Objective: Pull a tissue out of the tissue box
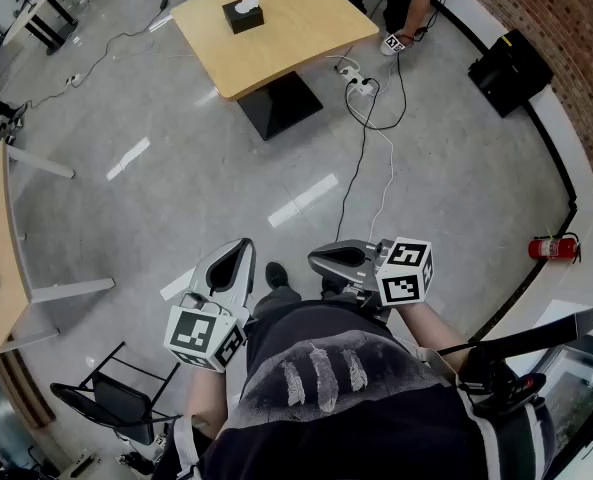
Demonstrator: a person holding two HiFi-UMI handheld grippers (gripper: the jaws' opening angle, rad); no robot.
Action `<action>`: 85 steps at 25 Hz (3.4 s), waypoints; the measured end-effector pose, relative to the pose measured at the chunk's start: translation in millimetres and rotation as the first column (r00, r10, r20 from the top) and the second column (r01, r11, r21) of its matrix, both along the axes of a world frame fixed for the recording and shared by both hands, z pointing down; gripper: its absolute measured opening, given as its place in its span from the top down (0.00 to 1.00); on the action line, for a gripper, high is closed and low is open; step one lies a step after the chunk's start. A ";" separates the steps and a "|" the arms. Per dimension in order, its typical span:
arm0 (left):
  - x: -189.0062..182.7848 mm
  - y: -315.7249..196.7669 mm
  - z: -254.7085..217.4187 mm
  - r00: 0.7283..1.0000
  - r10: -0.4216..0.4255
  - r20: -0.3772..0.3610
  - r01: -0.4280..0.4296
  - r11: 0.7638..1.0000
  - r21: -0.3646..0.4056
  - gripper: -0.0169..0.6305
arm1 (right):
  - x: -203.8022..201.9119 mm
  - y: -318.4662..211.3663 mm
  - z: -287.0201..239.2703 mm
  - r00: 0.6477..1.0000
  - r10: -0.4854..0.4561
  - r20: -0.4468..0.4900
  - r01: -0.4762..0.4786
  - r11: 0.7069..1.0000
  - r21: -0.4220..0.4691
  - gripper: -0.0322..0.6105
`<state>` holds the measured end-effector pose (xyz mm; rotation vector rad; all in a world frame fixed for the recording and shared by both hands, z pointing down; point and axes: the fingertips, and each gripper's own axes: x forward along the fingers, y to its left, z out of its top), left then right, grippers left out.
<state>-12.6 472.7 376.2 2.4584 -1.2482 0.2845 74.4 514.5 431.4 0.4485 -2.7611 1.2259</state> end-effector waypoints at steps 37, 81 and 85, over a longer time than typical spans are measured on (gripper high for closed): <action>-185.1 -80.6 28.7 0.994 -0.091 -0.068 0.088 0.995 -0.038 0.97 | -134.5 -70.8 8.1 0.984 0.006 -0.179 -0.003 1.000 0.017 0.95; -34.8 -229.7 -16.1 0.971 -0.100 0.218 0.085 0.993 0.077 0.98 | -22.2 -229.0 -13.1 0.992 -0.079 0.094 0.068 0.990 0.122 0.95; -42.8 -261.8 -21.4 0.985 -0.094 0.144 0.077 0.990 0.116 0.98 | -18.3 -253.9 -20.2 0.997 -0.003 0.082 -0.007 0.993 0.120 0.95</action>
